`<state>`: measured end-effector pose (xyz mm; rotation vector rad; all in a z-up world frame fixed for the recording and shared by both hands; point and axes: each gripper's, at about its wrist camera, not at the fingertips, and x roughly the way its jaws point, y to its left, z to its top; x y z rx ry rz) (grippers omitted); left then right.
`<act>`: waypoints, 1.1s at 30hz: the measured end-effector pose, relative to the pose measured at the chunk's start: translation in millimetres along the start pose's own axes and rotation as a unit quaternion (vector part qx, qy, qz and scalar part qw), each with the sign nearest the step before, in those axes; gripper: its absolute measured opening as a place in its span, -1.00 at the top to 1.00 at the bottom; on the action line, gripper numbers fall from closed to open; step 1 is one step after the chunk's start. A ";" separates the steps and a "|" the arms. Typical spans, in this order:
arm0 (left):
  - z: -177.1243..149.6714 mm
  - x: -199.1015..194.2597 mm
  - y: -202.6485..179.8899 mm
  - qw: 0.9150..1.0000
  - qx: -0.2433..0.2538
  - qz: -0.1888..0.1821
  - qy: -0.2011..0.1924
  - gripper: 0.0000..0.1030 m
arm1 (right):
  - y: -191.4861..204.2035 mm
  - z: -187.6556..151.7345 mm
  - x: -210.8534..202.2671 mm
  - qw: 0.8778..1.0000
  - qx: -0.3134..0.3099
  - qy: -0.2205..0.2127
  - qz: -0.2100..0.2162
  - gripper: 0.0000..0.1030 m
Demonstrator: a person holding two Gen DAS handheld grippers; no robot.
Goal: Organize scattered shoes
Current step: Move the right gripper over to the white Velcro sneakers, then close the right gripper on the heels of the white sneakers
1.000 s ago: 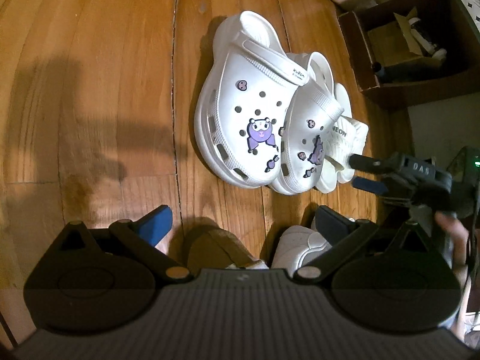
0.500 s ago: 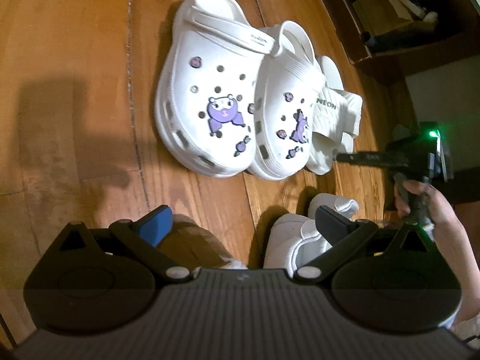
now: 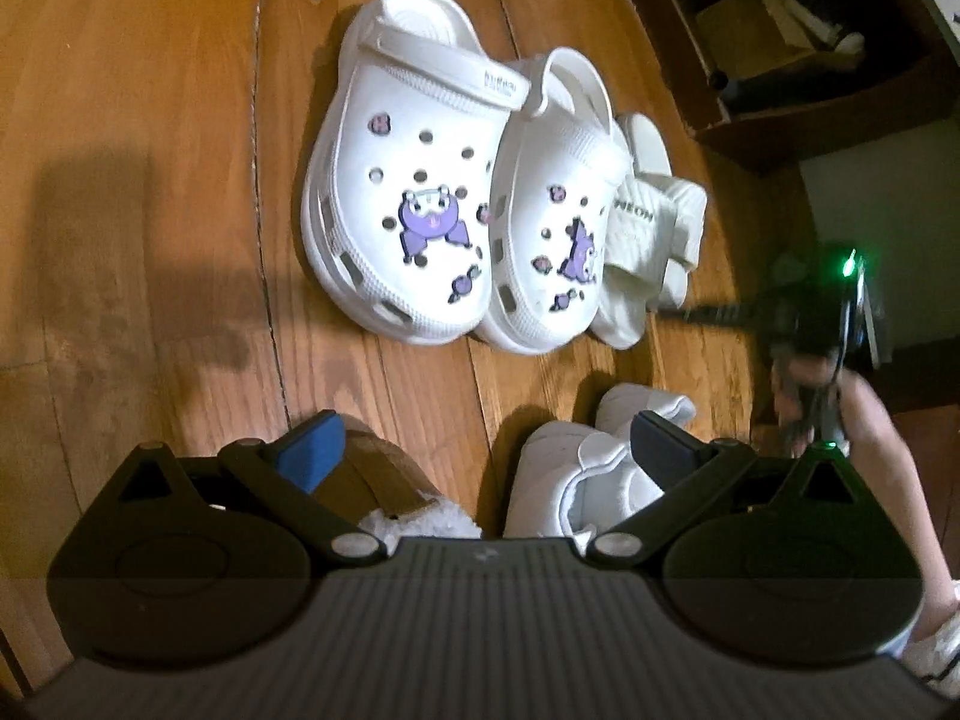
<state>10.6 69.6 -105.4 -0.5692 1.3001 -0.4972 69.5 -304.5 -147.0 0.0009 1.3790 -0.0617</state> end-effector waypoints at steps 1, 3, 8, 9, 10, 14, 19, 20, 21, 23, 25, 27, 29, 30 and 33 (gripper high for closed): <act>0.5 0.0 -0.9 1.000 0.000 -0.001 -0.001 -1.00 | 3.2 -4.9 2.4 1.000 -0.009 0.014 0.003 0.39; 1.1 1.2 -3.5 1.000 0.001 -0.005 0.000 -1.00 | 10.8 -7.3 10.5 1.000 -0.024 0.019 -0.002 0.39; -1.5 9.1 -8.2 1.000 0.008 -0.003 0.011 -1.00 | 9.9 17.4 13.5 0.999 0.012 -0.032 -0.011 0.41; -1.8 10.0 -8.7 1.000 0.008 -0.003 0.012 -1.00 | 7.0 23.5 12.3 0.999 0.027 -0.040 -0.010 0.42; -2.1 9.9 -9.4 1.000 0.008 -0.003 0.012 -1.00 | 4.2 28.9 11.2 0.998 0.040 -0.047 -0.007 0.41; -4.3 5.8 -13.5 1.000 0.009 -0.007 0.012 -1.00 | -8.5 40.2 -7.2 0.994 0.093 -0.029 0.055 0.29; -14.5 -9.3 -38.9 0.999 0.040 -0.028 0.009 -1.00 | -12.4 3.8 -61.5 0.974 0.130 0.039 0.181 -0.03; -17.4 -12.0 -46.4 0.998 0.049 -0.036 0.010 -1.00 | -7.5 -10.0 -75.5 0.971 0.121 0.059 0.198 -0.08; -19.9 -13.6 -52.7 0.997 0.057 -0.042 0.013 -1.00 | -2.1 -16.3 -84.4 0.970 0.114 0.069 0.203 -0.09; -28.4 -15.4 -71.3 0.995 0.080 -0.061 0.024 -1.00 | 13.9 -46.9 -104.4 0.972 0.087 0.087 0.203 -0.18; -36.0 -13.5 -84.2 0.992 0.093 -0.078 0.038 -1.00 | 27.5 -74.0 -111.5 0.973 0.060 0.093 0.202 -0.27; -46.9 -2.4 -97.7 0.986 0.101 -0.110 0.071 -1.00 | 38.0 -94.5 -111.0 0.972 0.051 0.099 0.207 -0.27; -57.7 19.5 -99.2 0.978 0.080 -0.148 0.125 -1.00 | 44.0 -115.8 -104.1 0.970 0.054 0.101 0.214 -0.22; -62.3 30.9 -96.8 0.973 0.058 -0.166 0.148 -1.00 | 46.0 -125.9 -100.9 0.969 0.056 0.101 0.216 -0.21; -76.4 63.3 -87.8 0.958 -0.008 -0.199 0.208 -1.00 | 48.3 -136.1 -91.6 0.973 0.052 0.102 0.202 -0.20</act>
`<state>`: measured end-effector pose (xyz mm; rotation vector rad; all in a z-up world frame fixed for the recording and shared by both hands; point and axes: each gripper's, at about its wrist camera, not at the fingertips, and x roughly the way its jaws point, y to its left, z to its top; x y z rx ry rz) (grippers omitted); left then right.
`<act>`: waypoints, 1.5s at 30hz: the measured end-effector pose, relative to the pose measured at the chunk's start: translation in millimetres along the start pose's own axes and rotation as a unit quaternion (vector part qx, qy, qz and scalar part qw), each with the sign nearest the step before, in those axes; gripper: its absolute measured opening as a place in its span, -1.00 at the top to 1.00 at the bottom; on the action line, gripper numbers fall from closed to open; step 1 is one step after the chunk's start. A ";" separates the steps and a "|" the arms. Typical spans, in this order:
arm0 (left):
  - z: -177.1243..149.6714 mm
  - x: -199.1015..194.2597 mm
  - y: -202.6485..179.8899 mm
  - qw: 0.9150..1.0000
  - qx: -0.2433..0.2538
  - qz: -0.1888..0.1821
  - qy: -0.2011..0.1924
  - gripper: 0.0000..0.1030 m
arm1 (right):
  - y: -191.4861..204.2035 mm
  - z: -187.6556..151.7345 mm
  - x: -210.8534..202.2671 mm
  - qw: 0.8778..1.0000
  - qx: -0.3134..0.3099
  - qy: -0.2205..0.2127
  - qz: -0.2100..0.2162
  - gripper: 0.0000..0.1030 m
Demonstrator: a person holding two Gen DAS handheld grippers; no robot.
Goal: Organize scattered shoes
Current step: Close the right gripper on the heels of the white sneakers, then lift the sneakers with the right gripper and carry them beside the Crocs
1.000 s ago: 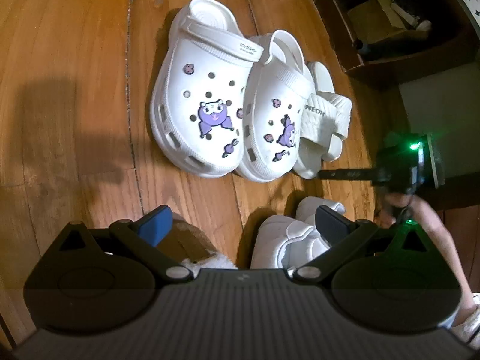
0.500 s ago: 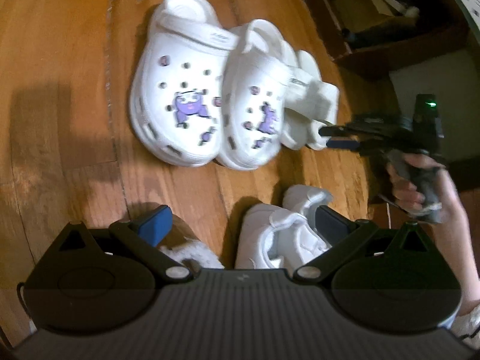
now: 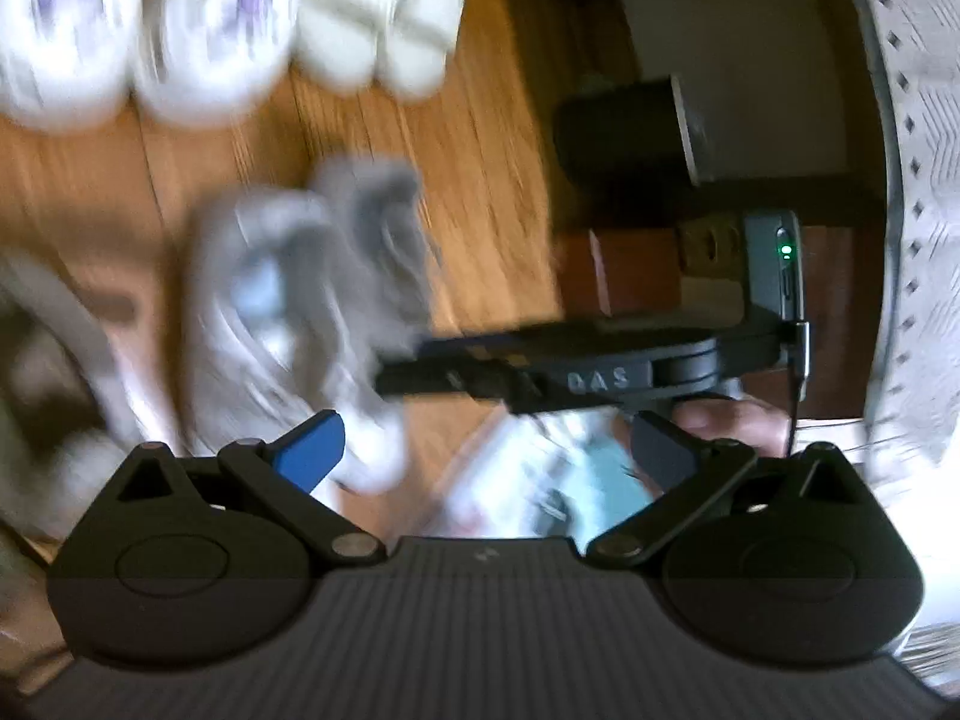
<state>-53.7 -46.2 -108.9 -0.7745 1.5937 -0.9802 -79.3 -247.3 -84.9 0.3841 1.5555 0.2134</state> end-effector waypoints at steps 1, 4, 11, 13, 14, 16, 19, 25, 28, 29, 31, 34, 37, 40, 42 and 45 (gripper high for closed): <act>-0.2 6.6 5.0 1.000 -0.014 0.001 0.006 -1.00 | -1.6 0.3 0.2 1.000 -0.002 -0.001 -0.010 -0.20; 0.4 15.4 12.6 0.999 -0.034 0.007 0.008 -1.00 | 7.5 0.4 -2.7 0.998 -0.032 -0.025 -0.043 -0.20; 1.9 -4.1 -2.1 0.992 0.032 0.114 -0.051 -1.00 | 37.8 1.2 3.2 0.971 -0.156 -0.134 -0.125 -0.25; 1.7 -9.4 -4.1 0.986 0.042 0.145 -0.071 -1.00 | 38.4 3.2 11.4 0.962 -0.173 -0.153 -0.143 -0.25; 0.9 -14.3 -4.3 0.981 0.045 0.165 -0.089 -1.00 | 36.4 4.2 17.6 0.959 -0.180 -0.157 -0.153 -0.25; -0.5 -22.6 -3.7 0.976 0.045 0.183 -0.107 -1.00 | 30.7 2.8 27.7 0.955 -0.183 -0.160 -0.168 -0.25; -1.4 -35.4 -1.8 0.967 0.049 0.211 -0.130 -1.00 | 24.1 3.4 36.6 0.959 -0.172 -0.160 -0.159 -0.25; 7.2 -48.0 3.3 0.957 0.065 0.241 -0.148 -1.00 | 21.3 13.4 71.8 0.953 -0.171 -0.172 -0.183 -0.16; 8.0 -48.9 9.0 0.958 0.060 0.239 -0.144 -1.00 | 21.2 17.0 88.3 0.950 -0.176 -0.172 -0.191 0.20; 7.9 -51.8 10.6 0.959 0.058 0.238 -0.145 -1.00 | 21.6 14.6 92.2 0.949 -0.171 -0.180 -0.195 0.25; 7.6 -60.0 13.4 0.959 0.053 0.234 -0.152 -1.00 | 25.0 7.4 93.9 0.944 -0.167 -0.198 -0.204 0.47; 6.6 -80.9 18.9 0.955 0.040 0.232 -0.181 -1.00 | 30.3 -8.2 85.9 0.939 -0.149 -0.228 -0.207 0.50; 6.7 -91.8 21.2 0.952 0.038 0.234 -0.195 -1.00 | 34.5 -27.9 71.5 0.930 -0.138 -0.273 -0.205 0.50; 7.1 -96.6 19.9 0.953 0.043 0.226 -0.196 -1.00 | 38.4 -52.0 53.5 0.911 -0.133 -0.335 -0.201 0.50; 5.7 -101.0 16.7 0.953 0.047 0.221 -0.201 -1.00 | 39.6 -61.6 38.9 0.899 -0.119 -0.377 -0.187 0.50; 1.5 -111.9 12.2 0.949 0.057 0.221 -0.215 -1.00 | 42.6 -67.0 22.9 0.886 -0.107 -0.417 -0.171 0.50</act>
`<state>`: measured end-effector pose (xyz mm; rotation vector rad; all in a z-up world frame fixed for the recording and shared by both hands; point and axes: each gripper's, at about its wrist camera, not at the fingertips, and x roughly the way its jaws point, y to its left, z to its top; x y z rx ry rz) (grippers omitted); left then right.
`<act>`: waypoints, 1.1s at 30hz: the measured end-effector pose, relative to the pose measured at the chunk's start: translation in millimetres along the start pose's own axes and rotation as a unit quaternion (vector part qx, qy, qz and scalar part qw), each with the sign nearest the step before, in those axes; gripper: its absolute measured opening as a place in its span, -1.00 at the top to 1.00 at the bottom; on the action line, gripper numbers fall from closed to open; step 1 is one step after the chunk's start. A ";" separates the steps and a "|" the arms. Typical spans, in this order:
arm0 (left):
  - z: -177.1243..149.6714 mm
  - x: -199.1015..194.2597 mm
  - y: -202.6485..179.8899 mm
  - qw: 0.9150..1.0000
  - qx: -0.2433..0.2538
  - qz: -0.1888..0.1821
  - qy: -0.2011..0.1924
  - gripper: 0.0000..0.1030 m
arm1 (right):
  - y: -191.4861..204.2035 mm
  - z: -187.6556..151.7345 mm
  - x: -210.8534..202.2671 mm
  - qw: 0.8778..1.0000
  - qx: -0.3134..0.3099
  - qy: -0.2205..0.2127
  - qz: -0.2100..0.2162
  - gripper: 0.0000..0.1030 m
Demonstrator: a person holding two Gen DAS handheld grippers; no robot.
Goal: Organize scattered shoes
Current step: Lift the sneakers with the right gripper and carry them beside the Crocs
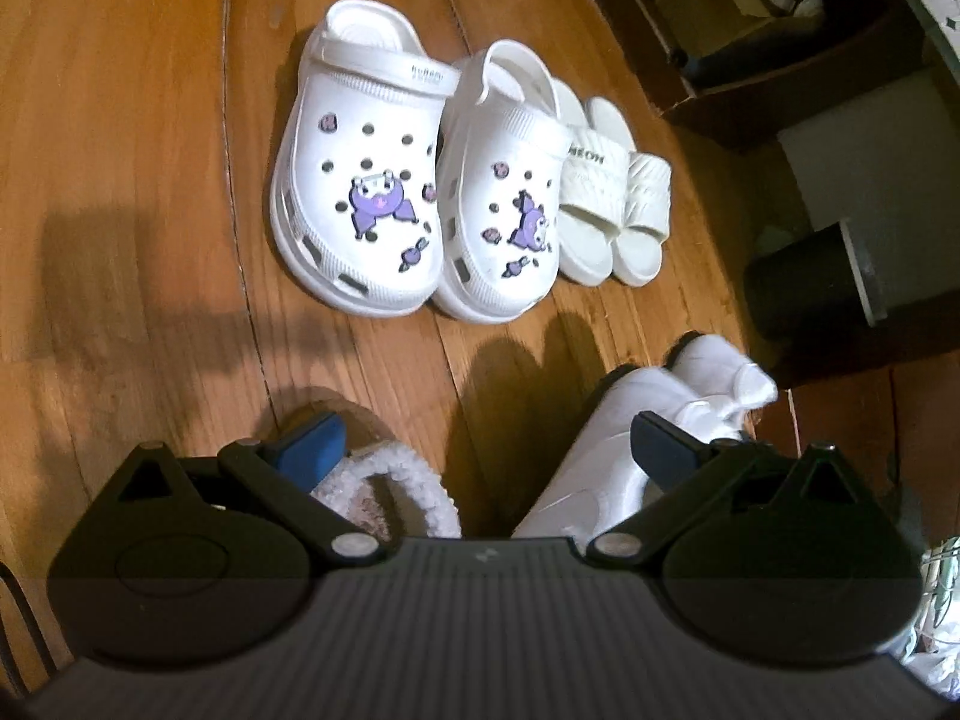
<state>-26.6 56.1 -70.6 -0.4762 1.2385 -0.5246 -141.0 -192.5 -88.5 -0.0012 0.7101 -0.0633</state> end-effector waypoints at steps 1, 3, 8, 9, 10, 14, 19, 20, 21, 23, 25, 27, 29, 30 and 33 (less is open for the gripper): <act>-0.1 -3.5 1.0 1.000 0.001 0.003 -0.006 -1.00 | 0.1 5.6 -8.5 1.000 0.005 -0.026 0.004 0.49; 1.2 -13.7 6.7 1.000 -0.006 0.008 -0.020 -1.00 | 0.0 16.2 -20.2 0.997 0.021 -0.070 0.023 0.49; 10.5 -53.7 29.1 0.997 -0.034 0.001 -0.074 -1.00 | 14.8 51.9 -31.4 0.988 0.018 -0.140 0.062 0.49; 10.9 -66.5 35.0 0.995 -0.037 0.009 -0.093 -1.00 | 18.8 59.9 -31.3 0.987 0.012 -0.147 0.068 0.49; 10.4 -78.3 41.2 0.993 -0.038 0.021 -0.110 -1.00 | 25.6 71.7 -30.3 0.985 0.007 -0.156 0.078 0.49; 5.9 -115.4 70.0 0.982 -0.061 0.069 -0.166 -1.00 | 55.4 122.6 -17.9 0.976 0.006 -0.170 0.134 0.49; 5.5 -137.4 85.6 0.969 -0.065 0.135 -0.197 -1.00 | 95.9 168.4 -8.8 0.964 -0.004 -0.170 0.205 0.49; 5.6 -138.9 87.2 0.969 -0.065 0.135 -0.198 -1.00 | 107.0 176.0 -5.0 0.962 -0.011 -0.165 0.216 0.49; 5.6 -140.2 88.6 0.969 -0.066 0.131 -0.199 -1.00 | 118.9 183.8 2.2 0.961 -0.018 -0.153 0.229 0.50; 5.0 -143.7 92.9 0.970 -0.073 0.114 -0.200 -1.00 | 131.5 191.7 15.1 0.960 -0.011 -0.126 0.249 0.50; 4.4 -146.2 95.6 0.971 -0.075 0.107 -0.202 -1.00 | 142.0 193.5 26.6 0.960 -0.008 -0.104 0.260 0.50; 3.3 -150.5 98.2 0.969 -0.078 0.103 -0.210 -1.00 | 153.8 194.2 39.9 0.959 -0.005 -0.077 0.271 0.50; 2.5 -153.1 100.7 0.968 -0.079 0.099 -0.215 -1.00 | 169.9 193.2 49.5 0.956 -0.014 -0.058 0.286 0.50; 3.1 -151.5 102.4 0.970 -0.076 0.088 -0.214 -1.00 | 178.2 193.9 49.7 0.956 -0.029 -0.056 0.286 0.50; 4.6 -146.3 108.2 0.974 -0.087 0.038 -0.204 -1.00 | 204.4 206.3 56.4 0.953 -0.055 -0.022 0.297 0.50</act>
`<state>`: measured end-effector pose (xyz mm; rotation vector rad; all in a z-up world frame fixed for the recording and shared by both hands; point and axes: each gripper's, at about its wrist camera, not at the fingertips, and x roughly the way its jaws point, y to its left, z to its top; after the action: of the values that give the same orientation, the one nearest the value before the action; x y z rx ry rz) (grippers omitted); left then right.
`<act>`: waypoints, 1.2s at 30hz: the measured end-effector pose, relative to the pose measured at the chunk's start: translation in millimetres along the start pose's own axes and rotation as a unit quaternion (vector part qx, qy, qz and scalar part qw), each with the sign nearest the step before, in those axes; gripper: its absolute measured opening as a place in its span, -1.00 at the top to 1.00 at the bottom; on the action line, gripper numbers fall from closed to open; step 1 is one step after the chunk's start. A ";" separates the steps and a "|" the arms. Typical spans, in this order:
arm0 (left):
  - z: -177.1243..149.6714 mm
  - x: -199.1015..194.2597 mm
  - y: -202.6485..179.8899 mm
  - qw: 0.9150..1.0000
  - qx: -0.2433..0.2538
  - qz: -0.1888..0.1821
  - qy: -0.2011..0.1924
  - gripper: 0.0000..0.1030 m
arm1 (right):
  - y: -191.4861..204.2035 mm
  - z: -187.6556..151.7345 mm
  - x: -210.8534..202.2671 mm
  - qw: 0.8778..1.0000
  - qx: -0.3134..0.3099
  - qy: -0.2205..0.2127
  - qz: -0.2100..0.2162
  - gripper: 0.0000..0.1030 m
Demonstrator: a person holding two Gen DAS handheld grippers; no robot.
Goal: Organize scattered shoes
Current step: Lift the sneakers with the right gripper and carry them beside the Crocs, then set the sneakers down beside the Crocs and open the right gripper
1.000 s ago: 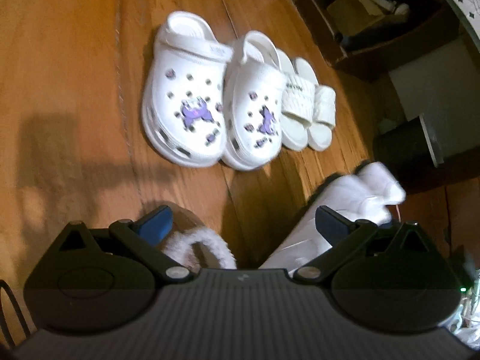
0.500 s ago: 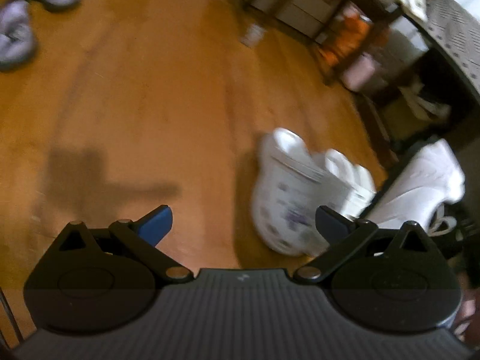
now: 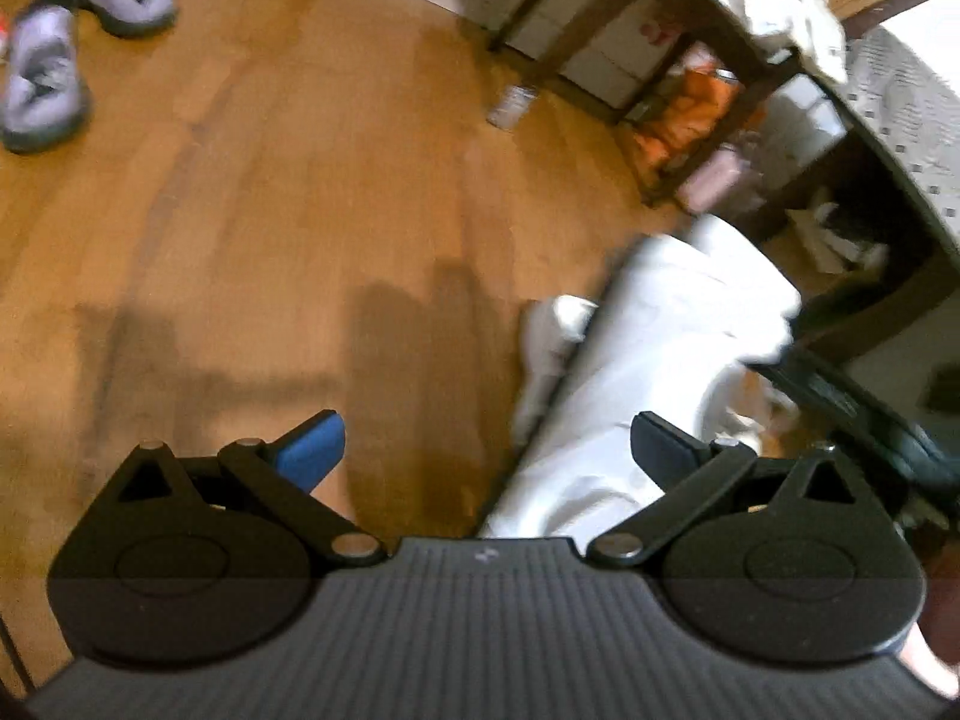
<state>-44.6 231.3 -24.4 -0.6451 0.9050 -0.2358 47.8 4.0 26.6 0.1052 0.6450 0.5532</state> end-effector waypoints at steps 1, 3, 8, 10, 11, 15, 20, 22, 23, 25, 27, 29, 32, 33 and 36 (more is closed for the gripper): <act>-1.1 0.8 3.3 1.000 -0.016 -0.014 0.004 -1.00 | 6.5 6.7 8.3 1.000 -0.009 0.015 -0.008 0.50; -0.7 -1.3 6.6 0.999 -0.024 -0.024 0.001 -1.00 | 15.2 17.6 21.2 0.999 -0.012 0.037 -0.016 0.50; -1.2 -14.1 12.7 1.000 -0.021 0.003 -0.018 -1.00 | 24.1 21.1 29.9 1.000 0.002 0.021 -0.006 0.50; -0.7 -15.8 14.4 1.000 -0.022 -0.003 -0.014 -1.00 | 22.5 15.1 27.9 1.000 0.011 0.011 -0.009 0.50; 0.0 -18.3 14.8 0.999 -0.022 -0.020 -0.015 -1.00 | 23.4 11.9 24.6 1.000 0.006 0.008 -0.013 0.50; -1.2 -18.5 13.5 0.999 -0.017 -0.027 -0.014 -1.00 | 26.3 1.3 17.6 1.000 -0.010 0.016 -0.016 0.50; -3.8 -4.0 14.1 1.000 -0.006 0.006 0.006 -1.00 | 11.6 -5.8 48.1 0.993 0.070 0.091 -0.018 0.50; -3.5 3.3 18.4 1.000 -0.017 0.002 0.018 -1.00 | 4.8 -7.9 64.3 0.987 0.096 0.125 -0.025 0.50; -3.2 7.4 20.6 0.999 -0.024 -0.001 0.024 -1.00 | 1.1 -5.3 72.3 0.986 0.102 0.129 -0.026 0.50; -3.0 13.0 21.1 0.999 -0.027 -0.004 0.031 -1.00 | -4.3 0.9 86.8 0.984 0.111 0.134 -0.031 0.50; -3.3 16.1 19.7 0.999 -0.023 -0.003 0.033 -1.00 | -5.0 3.6 94.4 0.984 0.102 0.139 -0.045 0.50; -4.0 19.7 18.6 0.999 -0.018 -0.001 0.037 -1.00 | 2.4 8.4 116.3 0.984 0.053 0.159 -0.062 0.40; -6.0 28.8 22.5 0.998 -0.023 -0.001 0.050 -1.00 | 4.1 9.4 132.5 0.979 0.053 0.186 -0.067 0.13; -6.4 30.4 24.4 0.998 -0.026 -0.003 0.053 -1.00 | 2.0 9.8 131.3 0.978 0.070 0.185 -0.059 0.14; -7.0 35.3 31.5 0.998 -0.036 -0.005 0.060 -1.00 | -0.1 4.9 122.1 0.979 0.081 0.175 -0.063 0.06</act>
<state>-31.0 237.3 -69.8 -0.7083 1.0289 -0.2528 131.5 67.8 -35.6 0.1202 1.0336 0.3972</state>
